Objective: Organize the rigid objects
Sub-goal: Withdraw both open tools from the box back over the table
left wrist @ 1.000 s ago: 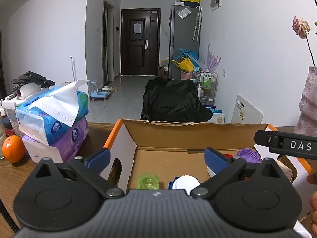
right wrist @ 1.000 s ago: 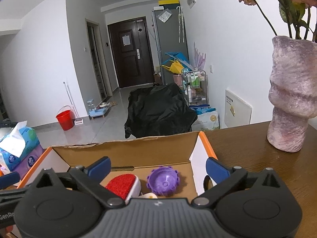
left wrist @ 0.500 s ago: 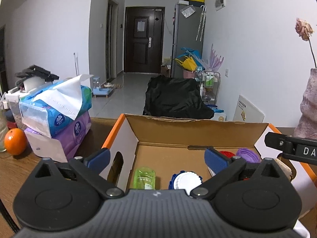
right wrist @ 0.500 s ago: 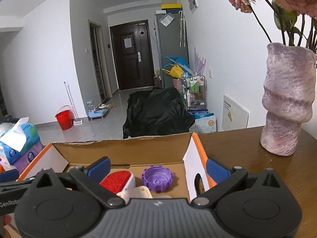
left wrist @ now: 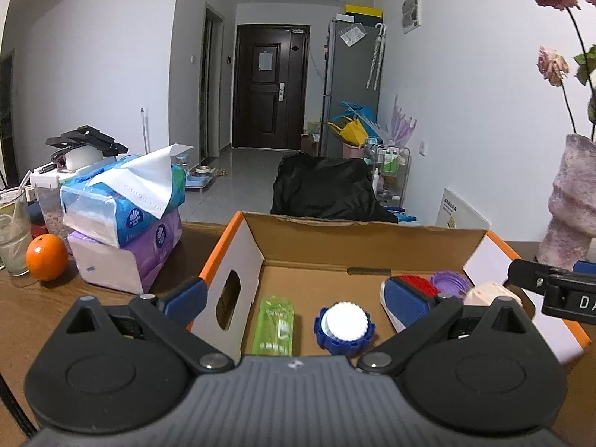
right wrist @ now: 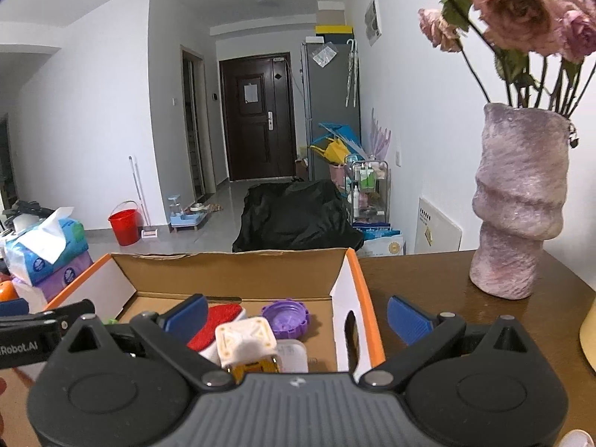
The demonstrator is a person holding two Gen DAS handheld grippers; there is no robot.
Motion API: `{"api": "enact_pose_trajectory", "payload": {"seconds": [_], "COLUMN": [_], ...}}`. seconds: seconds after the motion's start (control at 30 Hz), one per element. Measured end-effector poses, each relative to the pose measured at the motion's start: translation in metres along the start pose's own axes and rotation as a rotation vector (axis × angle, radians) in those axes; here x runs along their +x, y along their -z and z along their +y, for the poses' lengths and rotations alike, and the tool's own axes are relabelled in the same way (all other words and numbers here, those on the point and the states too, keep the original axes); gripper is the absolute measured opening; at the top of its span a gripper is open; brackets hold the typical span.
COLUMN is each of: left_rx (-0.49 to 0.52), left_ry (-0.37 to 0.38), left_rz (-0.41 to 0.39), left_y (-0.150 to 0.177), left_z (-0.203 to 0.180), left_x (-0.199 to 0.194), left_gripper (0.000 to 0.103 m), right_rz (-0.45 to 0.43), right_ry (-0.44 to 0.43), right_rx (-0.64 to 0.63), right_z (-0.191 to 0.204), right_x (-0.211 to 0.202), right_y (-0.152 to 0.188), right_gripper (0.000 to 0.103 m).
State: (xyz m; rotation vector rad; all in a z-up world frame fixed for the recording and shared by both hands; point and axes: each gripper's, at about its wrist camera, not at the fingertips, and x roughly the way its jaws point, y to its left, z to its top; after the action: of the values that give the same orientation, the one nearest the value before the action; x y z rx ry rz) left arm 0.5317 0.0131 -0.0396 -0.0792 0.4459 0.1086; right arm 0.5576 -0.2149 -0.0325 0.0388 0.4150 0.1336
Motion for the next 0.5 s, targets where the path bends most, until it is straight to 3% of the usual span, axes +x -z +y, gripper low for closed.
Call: {"api": "enact_pose_trajectory", "payload": {"seconds": [0.5], "left_rx": [-0.01], "left_ry": [-0.014], "left_rz": [0.005], "left_y": [0.023], "left_z": [0.007], "left_x": [-0.045], "left_gripper": [0.103], "right_rz": [-0.056], "right_ry": [0.001], "right_rx": [-0.018], "right_z": [-0.013], "right_x": [-0.06], "right_y": [0.026], "right_gripper": [0.103]}}
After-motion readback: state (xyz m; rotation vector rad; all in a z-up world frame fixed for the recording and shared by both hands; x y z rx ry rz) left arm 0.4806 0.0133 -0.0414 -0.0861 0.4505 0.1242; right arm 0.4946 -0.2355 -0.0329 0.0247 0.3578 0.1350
